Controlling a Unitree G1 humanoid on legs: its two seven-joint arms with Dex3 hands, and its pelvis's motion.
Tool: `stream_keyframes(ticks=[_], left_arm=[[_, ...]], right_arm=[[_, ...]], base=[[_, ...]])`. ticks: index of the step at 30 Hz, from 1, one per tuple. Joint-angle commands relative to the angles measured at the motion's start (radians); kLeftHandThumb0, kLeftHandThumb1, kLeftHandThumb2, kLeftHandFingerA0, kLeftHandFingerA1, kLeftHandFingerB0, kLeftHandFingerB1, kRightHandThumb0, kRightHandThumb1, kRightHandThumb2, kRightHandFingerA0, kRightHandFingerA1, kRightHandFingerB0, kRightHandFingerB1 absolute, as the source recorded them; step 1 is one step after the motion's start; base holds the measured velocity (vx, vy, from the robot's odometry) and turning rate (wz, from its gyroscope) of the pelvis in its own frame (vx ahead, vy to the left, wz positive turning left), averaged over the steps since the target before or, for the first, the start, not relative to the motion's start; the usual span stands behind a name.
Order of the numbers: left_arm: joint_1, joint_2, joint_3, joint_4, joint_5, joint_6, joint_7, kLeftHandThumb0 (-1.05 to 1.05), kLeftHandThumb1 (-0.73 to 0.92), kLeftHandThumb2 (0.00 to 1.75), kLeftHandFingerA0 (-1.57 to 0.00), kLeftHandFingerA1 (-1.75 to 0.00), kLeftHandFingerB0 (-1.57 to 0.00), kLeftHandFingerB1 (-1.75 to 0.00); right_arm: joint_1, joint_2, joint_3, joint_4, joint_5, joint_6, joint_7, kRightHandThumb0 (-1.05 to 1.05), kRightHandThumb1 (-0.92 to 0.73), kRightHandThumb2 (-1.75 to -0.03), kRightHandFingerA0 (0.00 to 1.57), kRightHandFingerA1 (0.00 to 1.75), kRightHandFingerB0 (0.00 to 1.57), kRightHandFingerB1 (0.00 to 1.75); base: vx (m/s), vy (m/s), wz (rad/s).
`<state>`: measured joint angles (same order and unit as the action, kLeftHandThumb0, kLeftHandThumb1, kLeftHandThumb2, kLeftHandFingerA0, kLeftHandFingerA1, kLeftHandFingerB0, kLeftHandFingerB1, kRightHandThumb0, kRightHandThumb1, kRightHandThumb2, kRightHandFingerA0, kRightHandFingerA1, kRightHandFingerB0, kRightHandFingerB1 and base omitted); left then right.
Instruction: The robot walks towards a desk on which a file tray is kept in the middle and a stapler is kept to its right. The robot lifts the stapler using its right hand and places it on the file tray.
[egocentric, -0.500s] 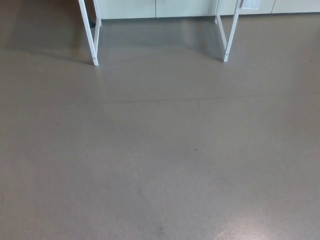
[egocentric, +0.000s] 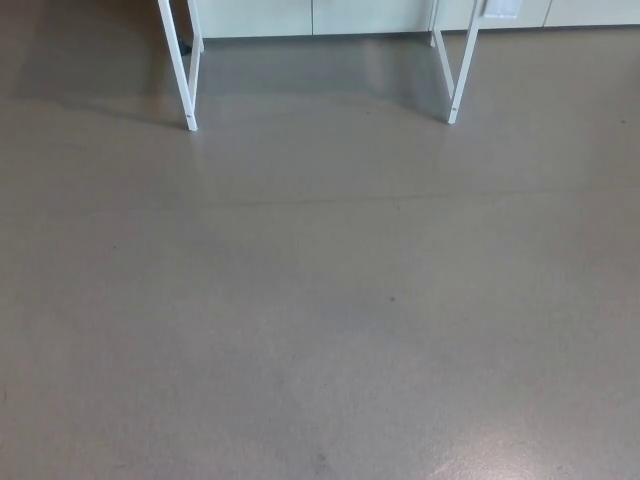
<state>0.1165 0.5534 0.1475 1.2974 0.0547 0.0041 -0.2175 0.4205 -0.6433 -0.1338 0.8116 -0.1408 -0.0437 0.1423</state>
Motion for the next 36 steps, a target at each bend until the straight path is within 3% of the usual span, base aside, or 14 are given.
stream_keyframes(ticks=[1, 2, 3, 4, 6, 13, 18, 20, 23, 24, 25, 26, 28, 36], left_arm=[[0.003, 0.012, 0.01, 0.004, -0.009, -0.034, -0.018, -0.73, 0.59, 1.13, -0.37, -0.81, -0.26, -0.72], [0.003, 0.012, 0.01, 0.004, -0.009, -0.034, -0.018, -0.73, 0.59, 1.13, -0.37, -0.81, -0.26, -0.72], [0.002, 0.013, -0.001, 0.004, 0.004, -0.036, -0.015, -0.75, 0.6, 1.14, -0.39, -0.82, -0.3, -0.74], [0.002, 0.013, -0.001, 0.005, 0.004, -0.037, -0.017, -0.73, 0.58, 1.14, -0.36, -0.81, -0.25, -0.72], [0.0, 0.01, 0.015, 0.005, -0.012, -0.028, -0.017, -0.72, 0.58, 1.14, -0.36, -0.81, -0.24, -0.72], [0.007, 0.01, 0.01, 0.001, -0.004, -0.041, -0.017, -0.72, 0.57, 1.15, -0.36, -0.81, -0.23, -0.72], [-0.006, 0.017, -0.001, -0.003, 0.004, -0.033, -0.018, -0.71, 0.58, 1.15, -0.37, -0.81, -0.3, -0.73], [-0.005, 0.018, -0.011, -0.003, 0.014, -0.04, -0.01, -0.7, 0.59, 1.14, -0.4, -0.82, -0.33, -0.74], [-0.002, 0.016, -0.007, -0.002, 0.009, -0.044, -0.005, -0.7, 0.59, 1.14, -0.38, -0.81, -0.33, -0.74], [-0.007, 0.011, 0.003, 0.004, 0.0, -0.036, 0.001, -0.7, 0.58, 1.13, -0.39, -0.81, -0.29, -0.73], [-0.007, 0.01, 0.005, 0.005, -0.002, -0.035, 0.0, -0.7, 0.59, 1.13, -0.43, -0.84, -0.29, -0.74], [-0.008, 0.01, 0.004, 0.006, 0.001, -0.037, 0.0, -0.71, 0.59, 1.14, -0.42, -0.83, -0.29, -0.73], [-0.012, 0.01, 0.0, 0.009, 0.007, -0.031, 0.007, -0.73, 0.58, 1.14, -0.41, -0.83, -0.29, -0.74], [-0.011, 0.013, 0.012, 0.01, -0.002, -0.045, -0.007, -0.71, 0.59, 1.14, -0.38, -0.82, -0.25, -0.73]], right_arm=[[-0.001, -0.005, -0.01, 0.016, 0.006, -0.042, -0.007, -0.6, -0.75, -0.62, 0.07, 0.25, 0.14, 0.27], [-0.001, -0.005, -0.01, 0.016, 0.006, -0.042, -0.007, -0.6, -0.75, -0.62, 0.07, 0.25, 0.14, 0.27], [-0.002, -0.005, -0.012, 0.011, 0.011, -0.018, 0.002, -0.68, -0.59, -0.88, 0.05, 0.25, 0.08, 0.34], [-0.004, -0.005, -0.014, 0.011, 0.013, -0.007, 0.005, -0.61, -0.72, -0.65, 0.06, 0.17, 0.14, 0.26], [-0.004, -0.009, -0.008, 0.007, 0.007, 0.004, 0.007, -0.64, -0.76, -0.62, 0.03, 0.22, 0.12, 0.26], [0.001, -0.007, -0.014, -0.002, 0.013, 0.0, 0.014, -0.6, -0.72, -0.66, 0.06, 0.17, 0.13, 0.25], [0.008, -0.011, -0.008, -0.02, 0.007, 0.001, 0.025, -0.63, -0.76, -0.62, 0.01, 0.22, 0.1, 0.25], [-0.003, -0.015, 0.003, -0.007, -0.009, 0.007, 0.013, -0.6, -0.73, -0.66, 0.05, 0.16, 0.12, 0.24], [-0.026, -0.017, 0.015, 0.039, -0.019, -0.002, 0.009, -0.6, -0.73, -0.66, 0.05, 0.16, 0.12, 0.24], [-0.015, -0.019, 0.008, 0.027, -0.012, -0.021, 0.011, -0.64, -0.76, -0.62, 0.03, 0.24, 0.11, 0.26], [-0.016, -0.014, 0.0, 0.03, -0.002, -0.022, 0.012, -0.6, -0.72, -0.66, 0.06, 0.17, 0.13, 0.25], [-0.011, -0.007, -0.015, 0.025, 0.016, -0.025, 0.016, -0.63, -0.74, -0.62, 0.03, 0.25, 0.13, 0.27], [0.005, -0.007, -0.025, -0.014, 0.026, 0.005, 0.032, -0.6, -0.72, -0.66, 0.05, 0.16, 0.12, 0.24], [-0.022, -0.008, -0.013, 0.041, 0.008, -0.013, 0.025, -0.62, -0.75, -0.62, 0.02, 0.22, 0.11, 0.25]], base=[[0.0, 0.0, 0.0], [0.0, 0.0, 0.0], [0.0, 0.0, 0.0], [0.0, 0.0, 0.0], [0.0, 0.0, 0.0], [0.0, 0.0, 0.0], [0.0, 0.0, 0.0], [0.0, 0.0, 0.0], [0.0, 0.0, 0.0], [0.0, 0.0, 0.0], [0.0, 0.0, 0.0], [0.0, 0.0, 0.0], [0.0, 0.0, 0.0], [0.0, 0.0, 0.0]])
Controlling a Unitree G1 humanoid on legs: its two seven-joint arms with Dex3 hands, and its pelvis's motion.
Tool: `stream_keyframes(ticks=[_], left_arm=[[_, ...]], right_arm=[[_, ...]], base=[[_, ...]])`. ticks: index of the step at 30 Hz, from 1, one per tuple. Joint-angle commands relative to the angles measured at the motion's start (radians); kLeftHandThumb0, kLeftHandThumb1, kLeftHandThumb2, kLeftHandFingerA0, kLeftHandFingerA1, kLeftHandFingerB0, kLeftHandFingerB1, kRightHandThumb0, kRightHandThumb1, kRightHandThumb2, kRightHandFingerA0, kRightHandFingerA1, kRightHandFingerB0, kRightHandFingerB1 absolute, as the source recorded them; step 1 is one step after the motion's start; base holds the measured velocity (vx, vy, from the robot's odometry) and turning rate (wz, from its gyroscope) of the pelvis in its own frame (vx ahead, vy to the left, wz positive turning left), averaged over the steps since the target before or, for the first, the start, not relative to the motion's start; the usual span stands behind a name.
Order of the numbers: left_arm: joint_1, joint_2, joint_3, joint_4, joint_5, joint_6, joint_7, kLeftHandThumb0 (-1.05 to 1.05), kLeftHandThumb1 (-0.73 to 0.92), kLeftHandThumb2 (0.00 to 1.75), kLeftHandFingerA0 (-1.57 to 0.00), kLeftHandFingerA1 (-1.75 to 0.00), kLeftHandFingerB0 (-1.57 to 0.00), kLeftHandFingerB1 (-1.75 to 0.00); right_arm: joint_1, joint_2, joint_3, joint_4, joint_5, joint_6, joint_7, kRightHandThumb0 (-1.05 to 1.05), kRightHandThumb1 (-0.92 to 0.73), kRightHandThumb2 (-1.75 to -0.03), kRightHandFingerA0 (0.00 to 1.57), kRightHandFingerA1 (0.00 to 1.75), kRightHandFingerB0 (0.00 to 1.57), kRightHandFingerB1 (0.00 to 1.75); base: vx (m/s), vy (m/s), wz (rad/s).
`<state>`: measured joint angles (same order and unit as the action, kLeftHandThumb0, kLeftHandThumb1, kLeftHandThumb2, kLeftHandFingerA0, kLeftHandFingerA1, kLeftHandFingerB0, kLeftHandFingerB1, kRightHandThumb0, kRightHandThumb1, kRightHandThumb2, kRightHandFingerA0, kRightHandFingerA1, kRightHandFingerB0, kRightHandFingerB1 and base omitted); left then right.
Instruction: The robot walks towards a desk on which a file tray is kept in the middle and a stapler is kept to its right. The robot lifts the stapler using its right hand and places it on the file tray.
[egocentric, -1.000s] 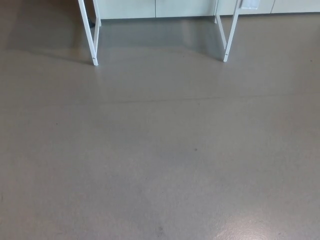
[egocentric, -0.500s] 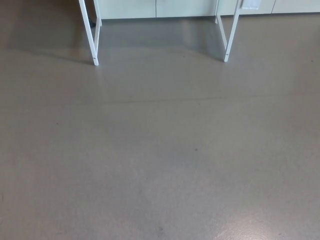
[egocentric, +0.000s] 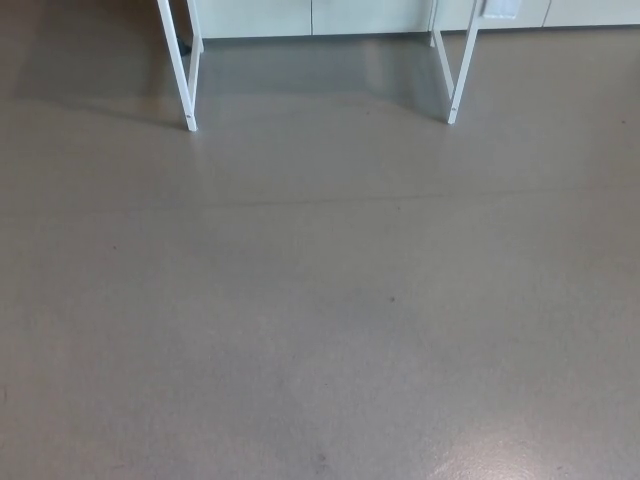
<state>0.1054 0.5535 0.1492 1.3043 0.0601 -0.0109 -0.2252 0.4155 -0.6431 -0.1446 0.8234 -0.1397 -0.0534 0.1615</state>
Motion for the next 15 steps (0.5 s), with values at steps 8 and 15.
stream_keyframes(ticks=[8, 15], left_arm=[[0.001, 0.019, -0.008, -0.004, 0.006, -0.031, -0.003, -0.73, 0.58, 1.15, -0.43, -0.84, -0.31, -0.75], [-0.001, 0.02, 0.013, -0.006, -0.011, -0.016, -0.013, -0.7, 0.6, 1.15, -0.38, -0.82, -0.22, -0.71]], right_arm=[[-0.009, -0.015, -0.002, 0.006, 0.01, 0.007, 0.026, -0.65, -0.6, -0.93, 0.0, 0.21, 0.06, 0.29], [-0.009, -0.002, -0.003, 0.019, 0.005, -0.018, -0.01, -0.59, -0.72, -0.65, 0.06, 0.15, 0.13, 0.24]], base=[[0.0, 0.0, 0.0], [0.0, 0.0, 0.0]])
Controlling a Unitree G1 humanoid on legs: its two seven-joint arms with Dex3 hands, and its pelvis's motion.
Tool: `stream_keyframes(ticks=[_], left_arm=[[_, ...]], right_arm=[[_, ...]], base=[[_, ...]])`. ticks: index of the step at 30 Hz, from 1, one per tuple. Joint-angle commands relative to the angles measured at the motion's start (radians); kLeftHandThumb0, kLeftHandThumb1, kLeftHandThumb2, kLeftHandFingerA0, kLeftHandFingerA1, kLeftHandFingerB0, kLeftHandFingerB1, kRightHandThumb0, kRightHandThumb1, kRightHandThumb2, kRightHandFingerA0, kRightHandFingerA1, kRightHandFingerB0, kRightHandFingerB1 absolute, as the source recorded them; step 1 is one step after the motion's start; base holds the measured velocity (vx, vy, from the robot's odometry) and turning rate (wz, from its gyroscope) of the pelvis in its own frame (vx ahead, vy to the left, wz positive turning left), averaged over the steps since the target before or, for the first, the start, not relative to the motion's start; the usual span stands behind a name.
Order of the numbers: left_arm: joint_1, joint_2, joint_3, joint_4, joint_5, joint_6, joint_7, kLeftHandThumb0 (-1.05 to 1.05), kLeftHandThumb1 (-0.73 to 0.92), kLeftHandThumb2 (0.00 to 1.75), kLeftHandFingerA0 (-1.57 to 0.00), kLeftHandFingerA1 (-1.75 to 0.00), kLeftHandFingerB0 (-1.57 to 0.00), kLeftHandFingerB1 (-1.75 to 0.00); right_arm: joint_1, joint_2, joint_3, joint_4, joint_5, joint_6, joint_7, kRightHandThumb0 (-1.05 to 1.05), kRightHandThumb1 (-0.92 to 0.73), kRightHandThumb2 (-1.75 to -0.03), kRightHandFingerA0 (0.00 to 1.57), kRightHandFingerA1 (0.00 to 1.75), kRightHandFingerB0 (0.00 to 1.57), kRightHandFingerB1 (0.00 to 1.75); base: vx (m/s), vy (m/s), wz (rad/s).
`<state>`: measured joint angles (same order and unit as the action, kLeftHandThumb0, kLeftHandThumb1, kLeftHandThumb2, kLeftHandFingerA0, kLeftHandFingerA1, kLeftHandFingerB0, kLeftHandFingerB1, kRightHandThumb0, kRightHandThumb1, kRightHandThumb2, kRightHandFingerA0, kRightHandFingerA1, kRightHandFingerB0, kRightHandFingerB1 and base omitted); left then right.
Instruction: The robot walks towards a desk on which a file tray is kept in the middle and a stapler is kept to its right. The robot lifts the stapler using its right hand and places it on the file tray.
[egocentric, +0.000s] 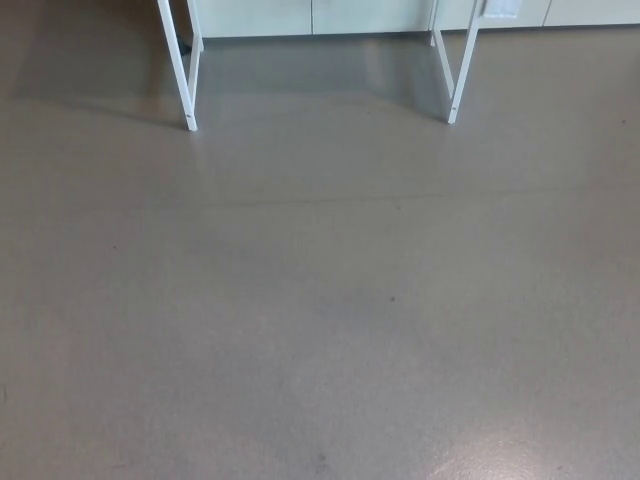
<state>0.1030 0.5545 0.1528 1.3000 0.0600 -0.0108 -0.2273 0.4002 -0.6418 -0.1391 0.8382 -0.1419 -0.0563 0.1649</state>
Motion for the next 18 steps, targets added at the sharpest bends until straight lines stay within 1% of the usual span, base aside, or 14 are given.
stream_keyframes(ticks=[1, 3, 4, 5, 7, 8, 9, 12, 13, 14, 15, 16, 17, 18], left_arm=[[0.005, 0.019, 0.01, -0.001, -0.009, -0.02, -0.009, -0.71, 0.59, 1.14, -0.4, -0.83, -0.24, -0.72], [0.005, 0.016, 0.015, 0.003, -0.012, -0.021, -0.005, -0.72, 0.58, 1.13, -0.38, -0.82, -0.22, -0.71], [0.004, 0.015, 0.015, 0.005, -0.01, -0.021, 0.001, -0.71, 0.57, 1.14, -0.39, -0.83, -0.23, -0.72], [0.004, 0.015, 0.015, 0.007, -0.008, -0.024, 0.001, -0.69, 0.59, 1.14, -0.39, -0.82, -0.23, -0.71], [0.007, 0.016, 0.017, 0.009, -0.007, -0.027, -0.001, -0.69, 0.59, 1.14, -0.39, -0.82, -0.23, -0.71], [0.005, 0.014, 0.017, 0.01, -0.005, -0.021, 0.012, -0.7, 0.58, 1.13, -0.41, -0.83, -0.28, -0.73], [0.003, 0.014, 0.018, 0.01, -0.005, -0.019, 0.012, -0.69, 0.58, 1.13, -0.39, -0.82, -0.24, -0.72], [0.003, 0.014, 0.018, 0.013, -0.005, -0.023, 0.005, -0.68, 0.59, 1.14, -0.37, -0.81, -0.26, -0.72], [0.002, 0.016, 0.011, 0.01, 0.001, -0.028, -0.004, -0.7, 0.59, 1.15, -0.37, -0.81, -0.3, -0.74], [0.0, 0.015, 0.011, 0.011, 0.002, -0.024, -0.001, -0.69, 0.59, 1.15, -0.37, -0.81, -0.29, -0.73], [0.0, 0.014, 0.01, 0.012, 0.003, -0.024, 0.005, -0.7, 0.59, 1.15, -0.4, -0.82, -0.29, -0.74], [0.002, 0.012, 0.015, 0.014, -0.001, -0.027, 0.01, -0.71, 0.58, 1.14, -0.41, -0.83, -0.27, -0.73], [0.003, 0.012, 0.015, 0.014, 0.0, -0.031, 0.012, -0.7, 0.58, 1.14, -0.4, -0.82, -0.26, -0.72], [0.003, 0.012, 0.014, 0.014, 0.001, -0.031, 0.012, -0.72, 0.57, 1.13, -0.39, -0.82, -0.26, -0.73]], right_arm=[[0.006, -0.003, -0.007, 0.008, 0.005, -0.014, -0.017, -0.6, -0.73, -0.66, 0.05, 0.17, 0.13, 0.25], [0.019, 0.003, -0.016, -0.014, 0.013, -0.014, -0.021, -0.59, -0.74, -0.67, 0.08, 0.18, 0.14, 0.26], [0.025, -0.002, -0.011, -0.024, 0.005, -0.018, -0.02, -0.64, -0.57, -0.91, 0.0, 0.24, 0.1, 0.36], [0.03, -0.001, -0.012, -0.033, 0.004, -0.018, -0.023, -0.58, -0.74, -0.67, 0.08, 0.17, 0.15, 0.27], [0.036, 0.001, -0.012, -0.04, 0.004, -0.015, -0.025, -0.58, -0.74, -0.67, 0.08, 0.17, 0.15, 0.27], [0.034, 0.012, -0.019, -0.028, 0.007, -0.033, -0.048, -0.59, -0.74, -0.62, 0.08, 0.25, 0.17, 0.28], [0.022, 0.01, -0.013, -0.006, 0.002, -0.034, -0.047, -0.6, -0.74, -0.62, 0.06, 0.25, 0.16, 0.28], [0.021, 0.009, -0.011, 0.002, -0.001, -0.053, -0.052, -0.59, -0.73, -0.62, 0.09, 0.26, 0.17, 0.28], [0.012, -0.003, 0.004, -0.004, -0.017, -0.029, -0.045, -0.6, -0.74, -0.67, 0.08, 0.18, 0.15, 0.26], [0.013, 0.003, 0.0, -0.012, -0.016, -0.024, -0.063, -0.65, -0.57, -0.85, 0.06, 0.3, 0.1, 0.39], [0.016, 0.004, -0.002, -0.011, -0.012, -0.028, -0.059, -0.59, -0.74, -0.62, 0.07, 0.25, 0.16, 0.27], [0.015, 0.003, -0.002, -0.006, -0.011, -0.035, -0.056, -0.64, -0.58, -0.85, 0.05, 0.3, 0.09, 0.38], [0.006, 0.008, -0.01, 0.001, 0.004, -0.018, -0.041, -0.58, -0.74, -0.62, 0.07, 0.25, 0.14, 0.27], [0.006, 0.008, -0.012, 0.004, 0.008, -0.022, -0.036, -0.57, -0.72, -0.65, 0.1, 0.21, 0.15, 0.28]], base=[[0.0, 0.0, 0.0], [0.03, 0.0, -0.12], [0.1, 0.004, 0.13], [0.03, -0.024, 0.09], [0.06, -0.016, 0.3], [0.03, -0.021, 0.29], [0.0, 0.0, 0.0], [-0.05, 0.021, -0.02], [-0.01, 0.101, -0.04], [0.03, 0.126, -0.05], [0.07, 0.158, -0.11], [0.1, 0.201, -0.21], [0.1, 0.307, -0.2], [0.21, 0.315, 0.15]])
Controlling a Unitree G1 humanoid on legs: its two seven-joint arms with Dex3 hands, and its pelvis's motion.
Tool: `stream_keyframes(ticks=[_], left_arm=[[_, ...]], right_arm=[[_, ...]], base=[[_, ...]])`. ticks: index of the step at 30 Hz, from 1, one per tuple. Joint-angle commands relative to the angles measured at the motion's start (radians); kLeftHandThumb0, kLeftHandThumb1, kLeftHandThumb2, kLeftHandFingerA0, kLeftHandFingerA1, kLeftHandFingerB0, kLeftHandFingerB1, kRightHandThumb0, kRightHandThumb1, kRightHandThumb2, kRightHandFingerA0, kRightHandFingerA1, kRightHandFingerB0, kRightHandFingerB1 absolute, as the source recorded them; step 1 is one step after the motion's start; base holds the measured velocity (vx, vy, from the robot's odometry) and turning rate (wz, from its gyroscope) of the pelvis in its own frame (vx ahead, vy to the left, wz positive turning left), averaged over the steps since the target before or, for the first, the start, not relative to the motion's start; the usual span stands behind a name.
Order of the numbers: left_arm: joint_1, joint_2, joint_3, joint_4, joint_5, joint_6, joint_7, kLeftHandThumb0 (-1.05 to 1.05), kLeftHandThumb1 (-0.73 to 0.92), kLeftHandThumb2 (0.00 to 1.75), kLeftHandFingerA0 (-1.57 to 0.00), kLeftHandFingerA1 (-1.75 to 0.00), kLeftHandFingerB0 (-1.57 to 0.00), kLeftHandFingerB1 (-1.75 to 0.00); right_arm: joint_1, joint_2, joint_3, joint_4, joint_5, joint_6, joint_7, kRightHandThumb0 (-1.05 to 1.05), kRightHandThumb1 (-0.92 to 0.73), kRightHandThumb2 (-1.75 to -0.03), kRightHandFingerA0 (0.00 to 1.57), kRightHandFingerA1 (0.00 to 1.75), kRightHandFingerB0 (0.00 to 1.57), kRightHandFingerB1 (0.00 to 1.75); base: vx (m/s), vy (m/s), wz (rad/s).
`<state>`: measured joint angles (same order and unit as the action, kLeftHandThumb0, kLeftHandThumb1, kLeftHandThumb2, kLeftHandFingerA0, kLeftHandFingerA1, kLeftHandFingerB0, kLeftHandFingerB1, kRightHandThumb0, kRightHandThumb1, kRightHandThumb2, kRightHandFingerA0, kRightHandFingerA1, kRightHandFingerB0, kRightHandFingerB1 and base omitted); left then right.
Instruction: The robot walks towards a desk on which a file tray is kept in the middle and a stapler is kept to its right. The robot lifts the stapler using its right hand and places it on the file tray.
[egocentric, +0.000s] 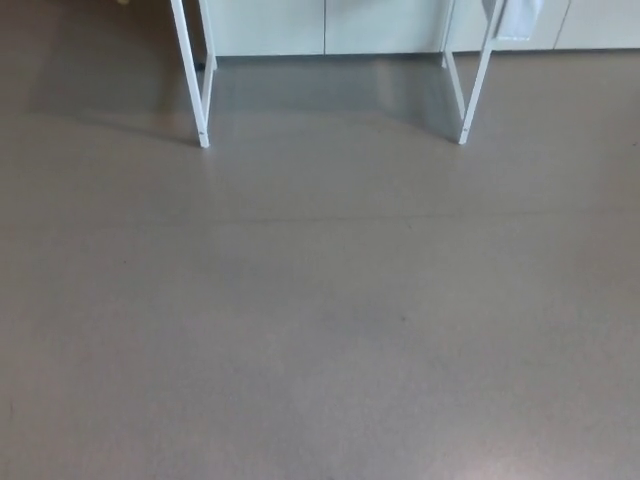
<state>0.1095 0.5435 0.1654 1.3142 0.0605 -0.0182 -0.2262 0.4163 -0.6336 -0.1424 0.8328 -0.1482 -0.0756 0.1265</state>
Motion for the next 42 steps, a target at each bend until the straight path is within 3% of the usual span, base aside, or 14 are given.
stream_keyframes(ticks=[1, 2, 7, 8, 10, 13, 14, 24, 25, 29, 35, 36, 41, 42], left_arm=[[-0.003, 0.023, 0.006, -0.002, -0.005, -0.022, 0.006, -0.71, 0.57, 1.13, -0.38, -0.82, -0.24, -0.72], [-0.003, 0.024, 0.009, -0.004, -0.008, -0.024, -0.002, -0.7, 0.59, 1.14, -0.37, -0.81, -0.23, -0.71], [-0.003, 0.027, -0.014, -0.01, 0.013, -0.031, 0.0, -0.7, 0.59, 1.14, -0.42, -0.83, -0.3, -0.74], [-0.004, 0.027, -0.013, -0.01, 0.01, -0.023, 0.002, -0.71, 0.58, 1.14, -0.41, -0.83, -0.31, -0.75], [-0.01, 0.028, -0.018, -0.012, 0.013, -0.019, 0.003, -0.71, 0.58, 1.14, -0.4, -0.82, -0.3, -0.74], [-0.012, 0.026, -0.017, -0.011, 0.007, -0.015, 0.0, -0.71, 0.59, 1.14, -0.4, -0.82, -0.32, -0.74], [-0.012, 0.026, -0.018, -0.009, 0.008, -0.017, 0.001, -0.7, 0.59, 1.14, -0.4, -0.82, -0.31, -0.74], [-0.012, 0.026, -0.021, -0.01, 0.005, -0.017, -0.005, -0.71, 0.57, 1.14, -0.41, -0.83, -0.28, -0.73], [-0.012, 0.023, -0.017, -0.006, 0.002, -0.019, 0.003, -0.71, 0.58, 1.14, -0.44, -0.84, -0.3, -0.74], [-0.009, 0.027, -0.028, -0.006, 0.013, -0.031, 0.005, -0.71, 0.59, 1.14, -0.42, -0.83, -0.27, -0.73], [-0.013, 0.03, -0.034, -0.013, 0.013, -0.019, 0.005, -0.7, 0.59, 1.14, -0.42, -0.83, -0.33, -0.74], [-0.014, 0.028, -0.02, -0.012, -0.002, -0.011, 0.001, -0.7, 0.59, 1.13, -0.41, -0.83, -0.31, -0.74], [-0.013, 0.031, -0.028, -0.015, 0.008, -0.014, -0.004, -0.74, 0.6, 1.15, -0.42, -0.83, -0.34, -0.76], [-0.014, 0.032, -0.033, -0.013, 0.013, -0.014, -0.004, -0.74, 0.6, 1.14, -0.41, -0.83, -0.33, -0.75]], right_arm=[[-0.009, -0.007, 0.0, 0.011, 0.003, -0.012, 0.003, -0.61, -0.74, -0.68, 0.1, 0.19, 0.14, 0.27], [-0.021, -0.013, 0.009, 0.022, -0.003, 0.007, 0.016, -0.68, -0.59, -0.91, 0.03, 0.22, 0.08, 0.31], [-0.004, -0.02, 0.002, -0.015, 0.013, 0.032, 0.049, -0.63, -0.76, -0.62, 0.02, 0.22, 0.1, 0.25], [-0.01, -0.027, 0.014, -0.011, -0.002, 0.045, 0.05, -0.68, -0.6, -0.94, 0.01, 0.21, 0.05, 0.29], [-0.019, -0.012, -0.007, 0.017, 0.023, 0.016, 0.046, -0.63, -0.76, -0.62, 0.02, 0.22, 0.1, 0.25], [-0.016, -0.024, 0.006, -0.004, 0.006, 0.037, 0.05, -0.67, -0.6, -0.93, 0.01, 0.21, 0.05, 0.29], [-0.019, -0.026, 0.007, -0.01, 0.005, 0.043, 0.054, -0.62, -0.76, -0.62, 0.01, 0.22, 0.09, 0.25], [-0.016, -0.038, 0.029, -0.022, -0.015, 0.038, 0.039, -0.66, -0.77, -0.62, 0.03, 0.23, 0.11, 0.26], [-0.02, -0.039, 0.027, -0.016, -0.008, 0.044, 0.051, -0.69, -0.61, -0.95, 0.01, 0.22, 0.06, 0.29], [-0.042, -0.018, 0.011, 0.05, 0.014, 0.012, 0.034, -0.65, -0.75, -0.62, 0.02, 0.23, 0.11, 0.26], [-0.012, -0.048, 0.045, -0.048, -0.018, 0.092, 0.054, -0.73, -0.61, -0.94, 0.0, 0.18, 0.12, 0.31], [-0.005, -0.041, 0.038, -0.026, -0.013, 0.037, 0.033, -0.63, -0.79, -0.63, 0.01, 0.23, 0.1, 0.26], [-0.005, -0.028, 0.02, -0.031, 0.013, 0.056, 0.043, -0.69, -0.6, -0.95, 0.0, 0.19, 0.06, 0.29], [-0.004, -0.022, 0.01, -0.026, 0.024, 0.046, 0.04, -0.65, -0.76, -0.63, 0.0, 0.23, 0.1, 0.26]], base=[[0.21, 0.277, -0.22], [0.2, 0.26, -0.13], [0.13, 0.123, 0.01], [0.12, 0.028, 0.07], [0.14, -0.028, 0.11], [0.16, -0.127, 0.12], [0.2, -0.205, 0.1], [0.19, -0.172, 0.0], [0.14, 0.033, -0.15], [0.14, 0.11, -0.13], [0.22, 0.185, -0.03], [0.14, 0.112, 0.02], [0.16, 0.034, 0.08], [0.11, -0.051, 0.05]])
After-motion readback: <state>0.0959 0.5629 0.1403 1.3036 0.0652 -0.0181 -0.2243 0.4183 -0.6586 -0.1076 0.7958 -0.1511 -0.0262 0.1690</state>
